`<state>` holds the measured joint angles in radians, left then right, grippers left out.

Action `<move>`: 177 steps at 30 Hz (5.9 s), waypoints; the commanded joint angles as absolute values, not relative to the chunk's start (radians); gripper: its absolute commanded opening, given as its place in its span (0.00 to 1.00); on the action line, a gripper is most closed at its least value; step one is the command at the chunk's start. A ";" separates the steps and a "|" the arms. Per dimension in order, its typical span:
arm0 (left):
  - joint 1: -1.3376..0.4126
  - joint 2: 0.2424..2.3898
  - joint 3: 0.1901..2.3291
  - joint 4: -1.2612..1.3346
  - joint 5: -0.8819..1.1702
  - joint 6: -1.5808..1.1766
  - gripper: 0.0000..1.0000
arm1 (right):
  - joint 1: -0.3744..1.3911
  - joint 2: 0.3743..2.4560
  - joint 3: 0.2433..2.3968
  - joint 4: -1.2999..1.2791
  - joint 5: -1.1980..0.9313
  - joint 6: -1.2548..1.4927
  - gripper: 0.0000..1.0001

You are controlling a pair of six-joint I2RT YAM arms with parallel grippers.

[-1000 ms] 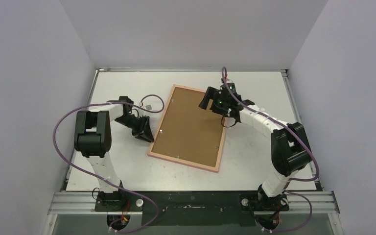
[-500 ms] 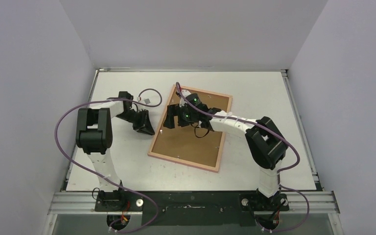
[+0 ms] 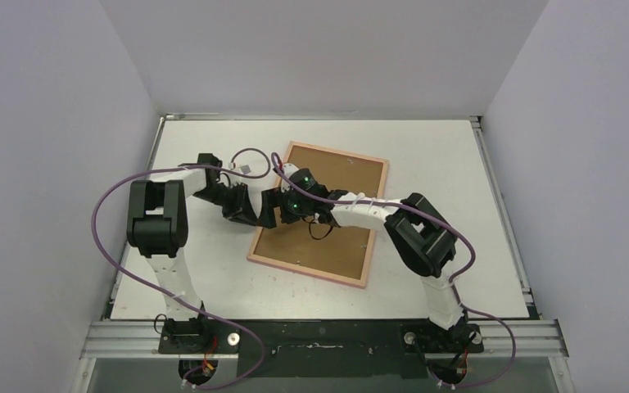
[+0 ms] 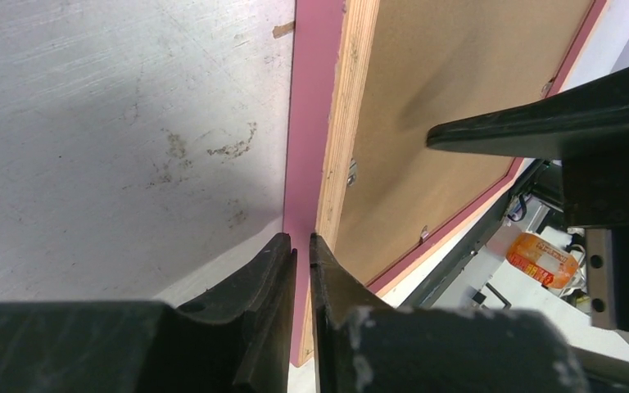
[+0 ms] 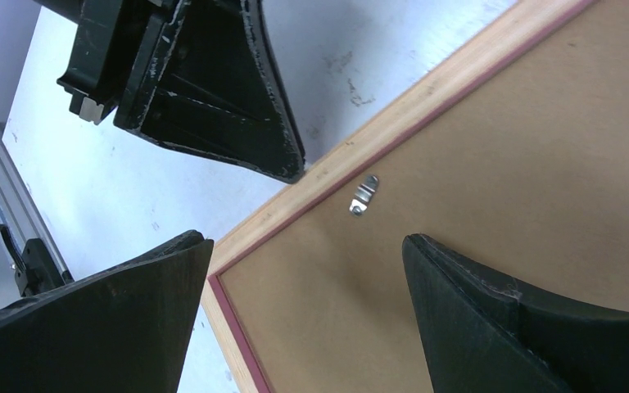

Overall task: Put the photo into the frame
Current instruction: Adjust the photo frame at the center of the board, then install the photo frame at the center of the board.

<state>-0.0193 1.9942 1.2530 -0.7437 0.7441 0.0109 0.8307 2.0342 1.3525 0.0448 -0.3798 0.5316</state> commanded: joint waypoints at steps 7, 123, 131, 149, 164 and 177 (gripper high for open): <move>0.021 1.927 1.290 -0.765 0.857 0.055 0.20 | 0.860 2.089 1.422 0.157 -0.390 0.528 0.90; -0.032 2.011 1.221 -0.718 0.732 0.052 0.04 | 0.805 2.048 1.304 0.351 -0.459 0.596 0.90; -0.032 2.008 1.220 -0.718 0.736 0.051 0.04 | 0.801 2.097 1.324 0.340 -0.464 0.596 0.90; -0.032 2.016 1.216 -0.709 0.738 0.048 0.04 | 0.853 2.148 1.334 0.364 -0.505 0.635 0.90; -0.031 2.015 1.219 -0.714 0.738 0.051 0.03 | 0.853 2.164 1.356 0.346 -0.553 0.624 0.91; -0.024 1.986 1.236 -0.738 0.757 0.042 0.05 | 0.782 2.030 1.371 0.265 -0.527 0.577 0.90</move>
<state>-0.0200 2.0102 1.2343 -0.7555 0.8005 0.0292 0.8249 2.1384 1.3437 0.2848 -0.5182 0.6090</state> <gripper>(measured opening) 0.039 0.900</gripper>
